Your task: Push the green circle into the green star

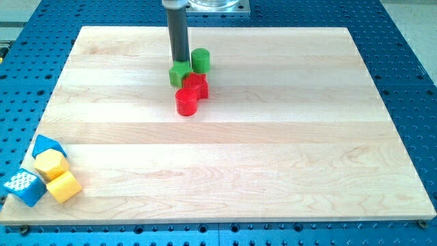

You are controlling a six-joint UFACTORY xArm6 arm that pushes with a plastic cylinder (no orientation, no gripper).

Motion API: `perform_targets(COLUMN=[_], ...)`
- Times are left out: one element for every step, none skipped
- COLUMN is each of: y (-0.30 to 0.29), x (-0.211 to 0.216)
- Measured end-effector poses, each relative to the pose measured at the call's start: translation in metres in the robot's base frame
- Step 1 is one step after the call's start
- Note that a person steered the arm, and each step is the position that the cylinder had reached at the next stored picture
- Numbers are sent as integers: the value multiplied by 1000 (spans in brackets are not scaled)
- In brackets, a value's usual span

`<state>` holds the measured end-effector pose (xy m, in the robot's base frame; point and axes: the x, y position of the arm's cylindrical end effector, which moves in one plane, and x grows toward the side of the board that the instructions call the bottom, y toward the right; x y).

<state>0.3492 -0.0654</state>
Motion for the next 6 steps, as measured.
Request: perform_targets(y=[-13,-49,-5,71,16,21], x=[-7,-21,-78,-61,-8,-70])
